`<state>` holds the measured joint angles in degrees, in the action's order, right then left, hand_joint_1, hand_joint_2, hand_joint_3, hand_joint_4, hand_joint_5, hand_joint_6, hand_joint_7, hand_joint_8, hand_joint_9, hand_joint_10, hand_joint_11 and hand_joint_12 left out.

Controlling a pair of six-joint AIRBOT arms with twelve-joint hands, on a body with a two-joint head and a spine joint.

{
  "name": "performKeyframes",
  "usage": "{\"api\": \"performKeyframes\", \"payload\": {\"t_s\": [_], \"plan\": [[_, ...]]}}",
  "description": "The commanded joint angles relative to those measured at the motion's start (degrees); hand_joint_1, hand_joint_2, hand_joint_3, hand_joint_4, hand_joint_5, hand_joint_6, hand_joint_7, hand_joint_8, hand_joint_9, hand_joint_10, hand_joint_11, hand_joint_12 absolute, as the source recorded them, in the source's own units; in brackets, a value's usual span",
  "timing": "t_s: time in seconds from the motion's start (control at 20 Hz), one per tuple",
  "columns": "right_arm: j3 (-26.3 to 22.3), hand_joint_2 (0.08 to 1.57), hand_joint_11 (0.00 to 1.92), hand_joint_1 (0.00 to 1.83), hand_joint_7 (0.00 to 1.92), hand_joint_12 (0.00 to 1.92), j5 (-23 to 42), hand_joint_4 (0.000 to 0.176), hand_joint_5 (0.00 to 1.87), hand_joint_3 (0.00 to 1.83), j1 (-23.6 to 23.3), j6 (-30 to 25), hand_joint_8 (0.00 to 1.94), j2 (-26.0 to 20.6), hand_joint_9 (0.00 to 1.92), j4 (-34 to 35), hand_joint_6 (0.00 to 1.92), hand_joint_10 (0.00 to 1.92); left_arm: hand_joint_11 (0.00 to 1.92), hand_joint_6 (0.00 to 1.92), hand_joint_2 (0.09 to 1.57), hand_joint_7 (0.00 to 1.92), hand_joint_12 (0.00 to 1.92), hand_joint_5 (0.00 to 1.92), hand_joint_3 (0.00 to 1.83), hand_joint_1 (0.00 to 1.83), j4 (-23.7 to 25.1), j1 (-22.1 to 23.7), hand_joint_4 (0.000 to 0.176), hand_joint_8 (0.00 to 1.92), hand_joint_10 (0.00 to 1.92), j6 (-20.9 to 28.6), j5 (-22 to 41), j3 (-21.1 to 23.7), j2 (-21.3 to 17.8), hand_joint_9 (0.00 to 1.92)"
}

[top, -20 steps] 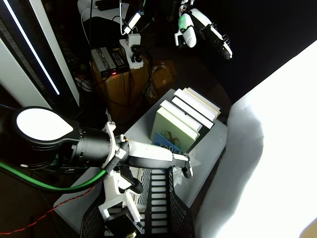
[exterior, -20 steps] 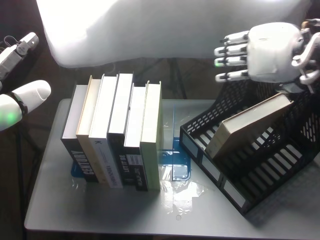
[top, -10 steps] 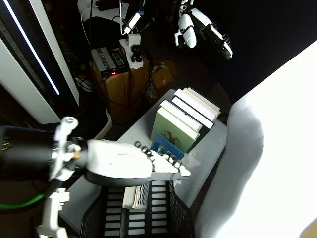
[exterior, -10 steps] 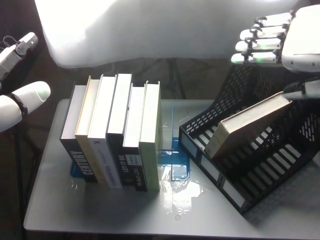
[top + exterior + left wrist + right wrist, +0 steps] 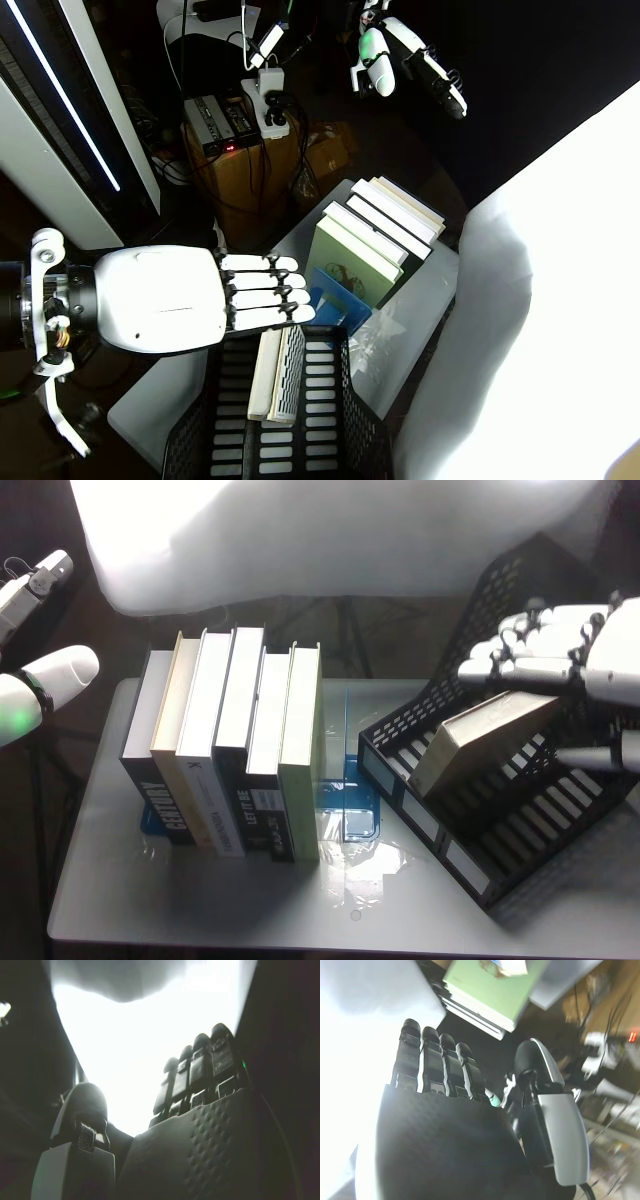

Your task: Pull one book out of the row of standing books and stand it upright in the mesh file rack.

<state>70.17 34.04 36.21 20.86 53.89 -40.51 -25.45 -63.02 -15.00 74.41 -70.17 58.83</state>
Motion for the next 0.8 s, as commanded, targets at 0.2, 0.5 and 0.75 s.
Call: {"api": "performKeyframes", "payload": {"t_s": [0.2, 0.5, 0.75], "plan": [[-2.17, 1.39, 0.00, 0.73, 0.00, 0.61, 10.52, 0.000, 0.00, 0.00, 7.70, 0.03, 0.00, -0.40, 0.12, 9.04, 0.00, 0.12, 0.00, 0.00, 1.36, 0.00, 0.00, 0.01, 0.00, 0.27, 0.57, 0.98, 0.034, 0.00, 0.00, 0.30, 6.56, -0.33, -0.64, 0.00], [0.43, 1.41, 0.00, 0.68, 0.00, 0.49, 9.24, 0.000, 0.00, 0.00, 13.37, 0.03, 0.00, 2.40, 0.14, 9.97, 0.00, 0.07, 0.00, 0.00, 1.36, 0.00, 0.00, 0.01, 0.00, 0.23, 0.55, 1.10, 0.040, 0.00, 0.00, 0.30, 6.42, -0.39, -0.44, 0.00], [6.74, 1.41, 0.00, 0.78, 0.01, 0.41, 5.02, 0.000, 0.00, 0.00, 13.39, 0.03, 0.00, 8.52, 0.15, 9.90, 0.00, 0.03, 0.00, 0.00, 1.36, 0.00, 0.00, 0.02, 0.00, 0.25, 0.51, 1.10, 0.037, 0.00, 0.00, 0.30, 6.43, -0.41, -0.35, 0.00]]}}
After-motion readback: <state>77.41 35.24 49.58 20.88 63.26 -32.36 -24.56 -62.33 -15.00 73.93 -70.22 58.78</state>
